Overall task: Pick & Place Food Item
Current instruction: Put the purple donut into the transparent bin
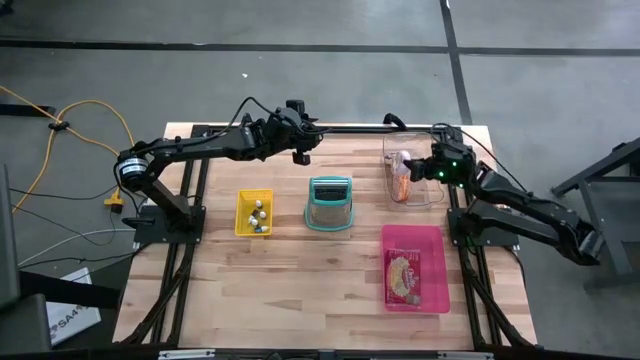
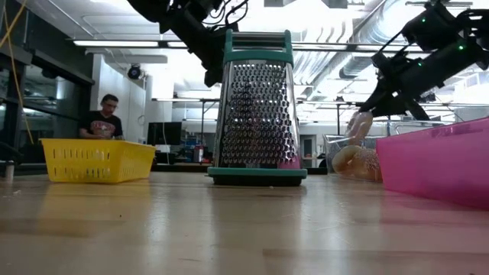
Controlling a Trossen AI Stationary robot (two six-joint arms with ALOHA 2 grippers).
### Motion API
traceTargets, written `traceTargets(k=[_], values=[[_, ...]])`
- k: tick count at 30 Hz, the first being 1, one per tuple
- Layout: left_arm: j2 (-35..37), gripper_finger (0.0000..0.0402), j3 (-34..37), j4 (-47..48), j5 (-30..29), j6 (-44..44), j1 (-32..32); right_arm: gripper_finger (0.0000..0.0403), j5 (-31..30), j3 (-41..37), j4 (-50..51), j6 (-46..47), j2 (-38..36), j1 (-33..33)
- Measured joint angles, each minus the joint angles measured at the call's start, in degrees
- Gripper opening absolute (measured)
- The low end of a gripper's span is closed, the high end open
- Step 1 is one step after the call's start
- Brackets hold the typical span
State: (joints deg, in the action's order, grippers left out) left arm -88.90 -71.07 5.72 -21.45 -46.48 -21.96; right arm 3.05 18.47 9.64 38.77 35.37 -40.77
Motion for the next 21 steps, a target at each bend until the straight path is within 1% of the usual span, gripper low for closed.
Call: traceTargets(k=[6,12,16,21], values=[[0.0,0.0173,0.0,0.0,0.0,0.0,0.0,0.0078,-0.3,-2.1,0.0,2.1,-1.4,2.6],[0.0,0.0173,0.0,0.0,0.0,0.0,0.0,0.0078,-4.1,-2.4,0.0,3.2,-1.4,5.5],[0.0,0.0173,0.0,0.0,0.0,0.0,0.0,0.0078,-5.5,-2.4,0.5,3.8,-1.3,7.2],[0.0,0.0173,0.0,0.0,0.0,0.0,0.0,0.0078,-8.3,-2.4,0.0,5.6,0.2,9.2]])
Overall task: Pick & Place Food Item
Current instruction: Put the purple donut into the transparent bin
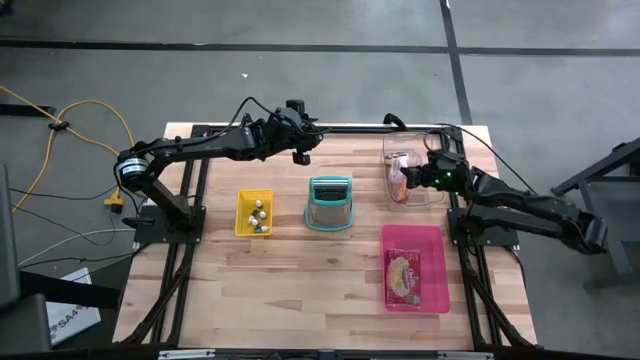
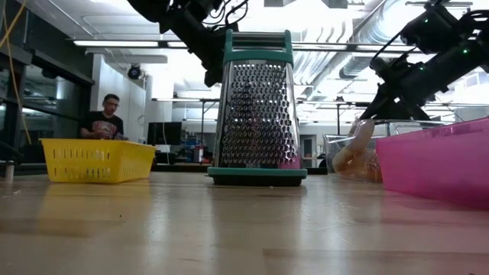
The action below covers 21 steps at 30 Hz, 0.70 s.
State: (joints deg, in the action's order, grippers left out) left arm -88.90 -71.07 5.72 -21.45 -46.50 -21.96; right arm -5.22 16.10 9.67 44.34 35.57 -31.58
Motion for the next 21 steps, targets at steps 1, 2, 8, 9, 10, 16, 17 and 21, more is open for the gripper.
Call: traceTargets(k=[1,2,8,9,10,16,17,21], values=[[0.0,0.0173,0.0,0.0,0.0,0.0,0.0,0.0078,-0.7,0.0,-0.7,0.5,0.2,0.3],[0.0,0.0173,0.0,0.0,0.0,0.0,0.0,0.0078,-1.3,0.0,-1.3,0.6,0.4,0.5],[0.0,0.0173,0.0,0.0,0.0,0.0,0.0,0.0078,-2.4,0.0,-5.2,0.6,1.6,0.8],[0.0,0.0173,0.0,0.0,0.0,0.0,0.0,0.0078,-2.4,0.0,-5.3,0.6,1.8,0.8],[0.0,0.0173,0.0,0.0,0.0,0.0,0.0,0.0078,-2.4,0.0,-5.2,0.6,2.1,0.8],[0.0,0.0173,0.0,0.0,0.0,0.0,0.0,0.0078,-2.4,0.0,-5.2,0.7,6.2,0.8],[0.0,0.0173,0.0,0.0,0.0,0.0,0.0,0.0078,-2.4,0.0,-5.5,0.7,7.0,0.8],[0.0,0.0173,0.0,0.0,0.0,0.0,0.0,0.0078,-2.0,0.0,-8.5,0.6,9.5,0.8]])
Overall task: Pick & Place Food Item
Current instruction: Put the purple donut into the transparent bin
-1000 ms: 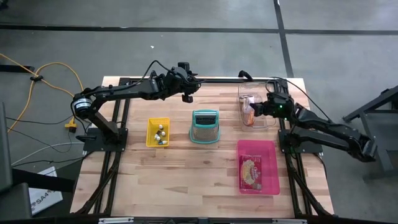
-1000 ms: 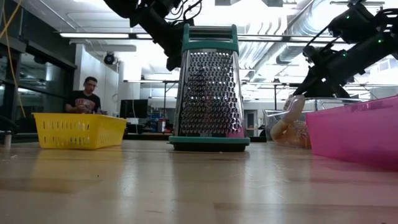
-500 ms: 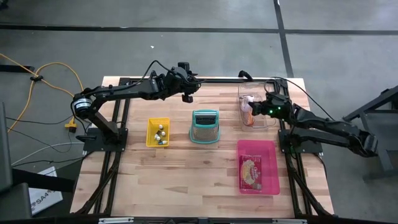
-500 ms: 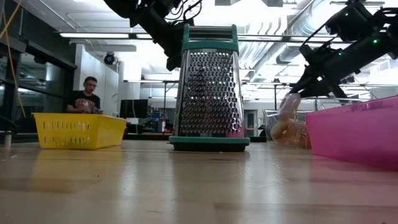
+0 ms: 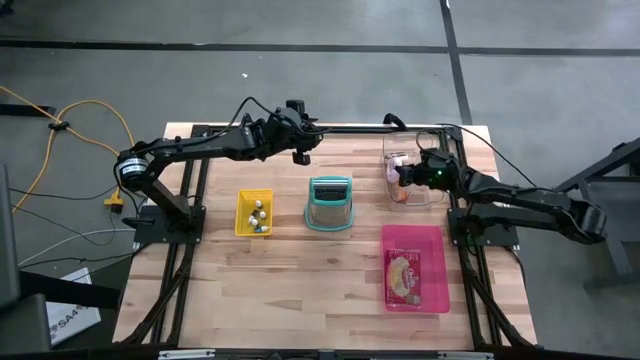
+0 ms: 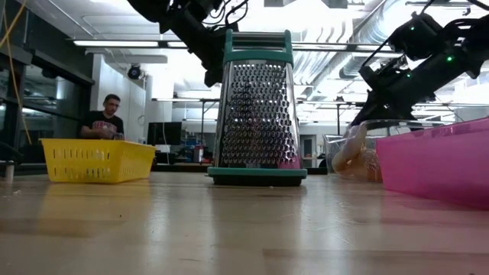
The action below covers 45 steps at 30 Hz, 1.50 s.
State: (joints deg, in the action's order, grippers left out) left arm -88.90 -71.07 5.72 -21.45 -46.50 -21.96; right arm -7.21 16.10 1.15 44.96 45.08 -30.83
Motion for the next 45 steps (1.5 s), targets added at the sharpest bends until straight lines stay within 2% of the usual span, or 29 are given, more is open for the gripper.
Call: traceTargets(k=[15,22,31,45], values=[[0.0,0.0173,0.0,0.0,0.0,0.0,0.0,0.0078,1.5,0.1,1.8,0.4,1.2,0.0],[0.0,0.0173,0.0,0.0,0.0,0.0,0.0,0.0078,1.3,0.1,2.7,-1.1,-0.3,0.0],[0.0,0.0173,0.0,0.0,0.0,0.0,0.0,0.0078,-1.8,0.1,8.3,-1.7,-4.8,0.0],[0.0,0.0173,0.0,0.0,0.0,0.0,0.0,0.0078,-0.4,0.0,9.4,-3.1,-6.9,0.0]])
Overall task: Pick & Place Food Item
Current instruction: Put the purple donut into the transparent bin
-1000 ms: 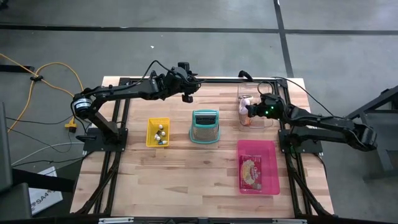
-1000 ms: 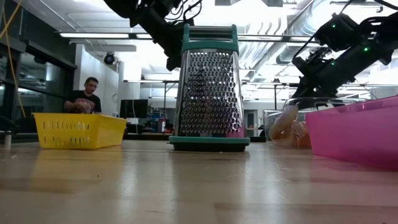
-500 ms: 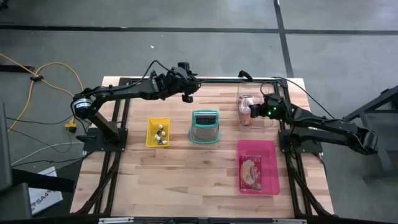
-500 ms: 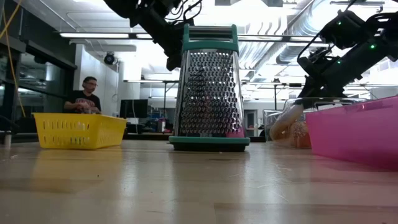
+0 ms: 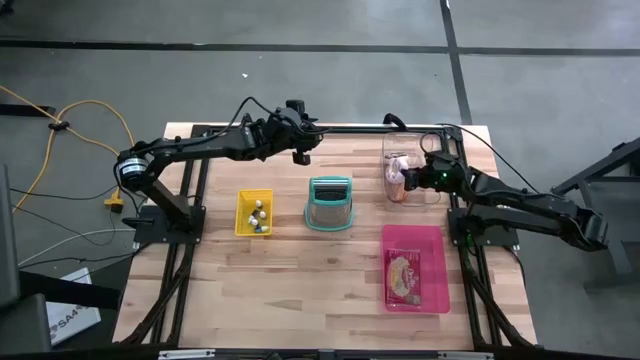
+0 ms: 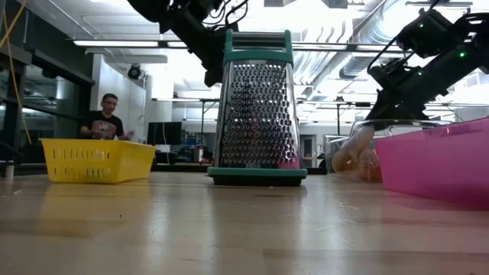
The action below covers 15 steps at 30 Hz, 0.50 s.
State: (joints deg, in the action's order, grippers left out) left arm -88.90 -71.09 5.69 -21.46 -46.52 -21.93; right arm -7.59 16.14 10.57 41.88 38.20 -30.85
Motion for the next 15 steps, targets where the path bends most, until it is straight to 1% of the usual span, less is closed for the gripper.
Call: traceTargets(k=[4,7,15], values=[[0.0,0.0173,0.0,0.0,0.0,0.0,0.0,0.0079,0.0,0.0,0.4,-1.2,0.0,0.0],[0.0,0.0173,0.0,0.0,0.0,0.0,0.0,0.0092,-0.1,0.0,0.5,-2.7,-0.1,0.0],[0.0,0.0173,0.0,0.0,0.0,0.0,0.0,0.0166,-5.1,0.0,0.7,-3.2,-0.2,0.0]])
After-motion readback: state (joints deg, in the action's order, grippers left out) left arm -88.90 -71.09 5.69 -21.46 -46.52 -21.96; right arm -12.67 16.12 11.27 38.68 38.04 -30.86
